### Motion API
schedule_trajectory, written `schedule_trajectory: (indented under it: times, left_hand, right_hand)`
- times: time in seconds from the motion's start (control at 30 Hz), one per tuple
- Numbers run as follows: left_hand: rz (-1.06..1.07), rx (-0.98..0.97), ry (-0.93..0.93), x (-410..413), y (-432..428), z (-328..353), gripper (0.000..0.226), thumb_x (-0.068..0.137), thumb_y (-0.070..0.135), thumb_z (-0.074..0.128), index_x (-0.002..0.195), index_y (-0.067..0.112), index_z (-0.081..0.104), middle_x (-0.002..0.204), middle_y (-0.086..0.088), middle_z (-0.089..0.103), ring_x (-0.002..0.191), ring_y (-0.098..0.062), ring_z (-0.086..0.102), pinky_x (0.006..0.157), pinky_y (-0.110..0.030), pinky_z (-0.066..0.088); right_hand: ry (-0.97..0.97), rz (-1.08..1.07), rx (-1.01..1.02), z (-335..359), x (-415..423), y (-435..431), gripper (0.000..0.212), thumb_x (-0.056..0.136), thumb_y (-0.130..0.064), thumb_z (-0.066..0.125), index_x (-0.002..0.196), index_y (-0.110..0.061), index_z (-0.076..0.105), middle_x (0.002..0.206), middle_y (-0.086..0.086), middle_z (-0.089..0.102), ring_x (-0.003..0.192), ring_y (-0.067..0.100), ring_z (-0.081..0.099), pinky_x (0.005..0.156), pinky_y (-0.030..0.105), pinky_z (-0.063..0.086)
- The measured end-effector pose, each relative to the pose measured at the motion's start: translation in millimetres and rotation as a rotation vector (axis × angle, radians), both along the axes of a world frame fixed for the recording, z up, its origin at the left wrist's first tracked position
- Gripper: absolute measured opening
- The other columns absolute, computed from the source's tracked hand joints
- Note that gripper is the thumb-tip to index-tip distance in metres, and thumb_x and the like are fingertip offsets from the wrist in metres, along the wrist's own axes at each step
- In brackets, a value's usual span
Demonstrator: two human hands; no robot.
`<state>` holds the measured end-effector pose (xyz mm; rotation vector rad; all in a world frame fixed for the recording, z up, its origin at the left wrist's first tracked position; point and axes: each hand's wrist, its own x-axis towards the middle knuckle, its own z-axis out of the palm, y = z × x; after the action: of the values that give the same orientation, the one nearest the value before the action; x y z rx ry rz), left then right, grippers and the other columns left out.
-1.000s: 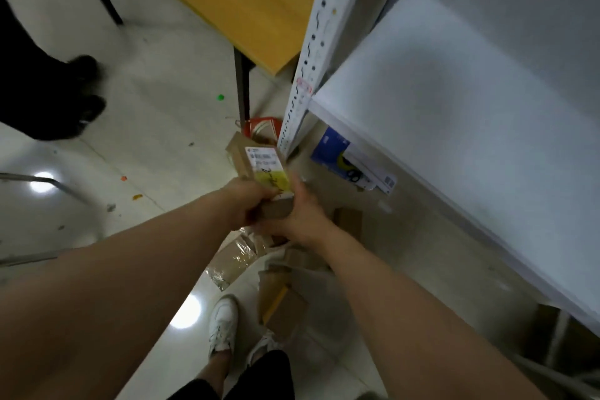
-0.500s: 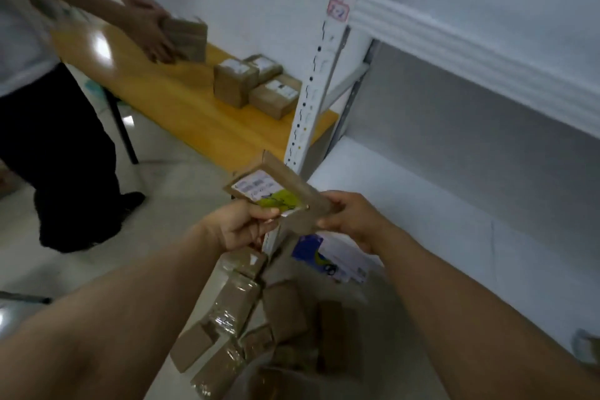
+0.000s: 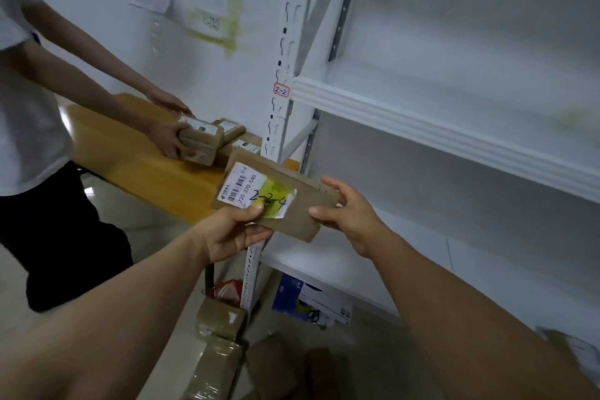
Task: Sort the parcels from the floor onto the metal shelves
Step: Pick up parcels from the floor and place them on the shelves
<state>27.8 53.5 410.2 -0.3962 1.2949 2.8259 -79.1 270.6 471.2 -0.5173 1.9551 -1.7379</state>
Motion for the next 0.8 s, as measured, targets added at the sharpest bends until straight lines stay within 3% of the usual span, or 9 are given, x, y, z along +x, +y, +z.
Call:
schedule_trajectory:
  times: [0.07,0.17,0.27,0.37,0.47,0.57,0.7,0.8]
  left_hand:
    - [0.005,0.044,0.022,-8,10,5,0.030,0.082,0.009,0.066,0.111,0.010,0.065,0.111,-0.018,0.071,0.098,-0.034,0.071,0.090,-0.051,0.054]
    - [-0.065,0.037,0.035,-22,35,20,0.032,0.084,0.015,0.068,0.115,0.010,0.065,0.113,-0.018,0.070,0.099,-0.036,0.070,0.085,-0.047,0.059]
    - [-0.144,-0.036,0.050,-38,64,45,0.039,0.082,0.017,0.070,0.120,0.011,0.064,0.116,-0.018,0.069,0.100,-0.036,0.070,0.079,-0.043,0.061]
    - [-0.234,-0.094,0.113,-59,89,80,0.035,0.082,0.015,0.067,0.117,0.015,0.066,0.117,-0.014,0.070,0.101,-0.031,0.070,0.087,-0.046,0.057]
    - [-0.231,-0.153,0.177,-86,112,130,0.027,0.080,0.018,0.066,0.106,0.018,0.070,0.106,-0.008,0.072,0.096,-0.024,0.068,0.094,-0.042,0.052]
    - [-0.219,-0.251,0.295,-118,136,182,0.026,0.082,0.014,0.066,0.107,0.016,0.068,0.103,-0.004,0.074,0.087,-0.016,0.070,0.080,-0.030,0.058]
    - [-0.165,-0.541,0.322,-161,185,231,0.037,0.085,-0.001,0.067,0.115,0.019,0.059,0.103,-0.006,0.076,0.091,-0.022,0.072,0.084,-0.038,0.057]
    - [-0.096,-0.711,0.348,-192,234,253,0.035,0.082,-0.006,0.071,0.105,0.016,0.055,0.096,-0.008,0.075,0.068,-0.015,0.072,0.063,-0.026,0.059]
  right_hand:
    - [-0.137,0.013,0.051,4,-3,13,0.071,0.077,-0.011,0.086,0.134,-0.034,0.051,0.126,0.000,0.066,0.115,0.021,0.064,0.084,0.038,0.058]
    - [-0.259,0.066,0.081,4,-4,31,0.061,0.078,-0.018,0.085,0.132,-0.031,0.059,0.125,0.000,0.071,0.118,0.023,0.064,0.091,0.047,0.056]
    - [-0.265,0.004,-0.046,18,-7,54,0.047,0.080,-0.009,0.080,0.124,-0.019,0.067,0.118,0.005,0.074,0.106,0.022,0.070,0.081,0.040,0.060]
    - [-0.201,-0.071,-0.097,50,-17,88,0.039,0.081,-0.003,0.074,0.117,-0.017,0.069,0.107,0.003,0.075,0.089,0.018,0.073,0.070,0.033,0.061]
    - [-0.146,-0.171,-0.138,92,-35,132,0.032,0.083,-0.001,0.070,0.111,-0.017,0.070,0.106,0.005,0.074,0.089,0.022,0.072,0.069,0.031,0.061]
    - [-0.050,-0.238,-0.132,133,-53,176,0.029,0.086,-0.003,0.066,0.111,-0.018,0.069,0.103,0.005,0.076,0.086,0.026,0.075,0.067,0.027,0.060]
    - [0.039,-0.320,-0.127,170,-79,232,0.030,0.081,-0.006,0.069,0.108,-0.020,0.070,0.098,0.002,0.078,0.083,0.023,0.077,0.064,0.026,0.059]
    - [0.110,-0.390,-0.130,189,-104,275,0.041,0.073,-0.002,0.074,0.110,-0.019,0.069,0.096,0.000,0.078,0.080,0.018,0.076,0.063,0.029,0.060]
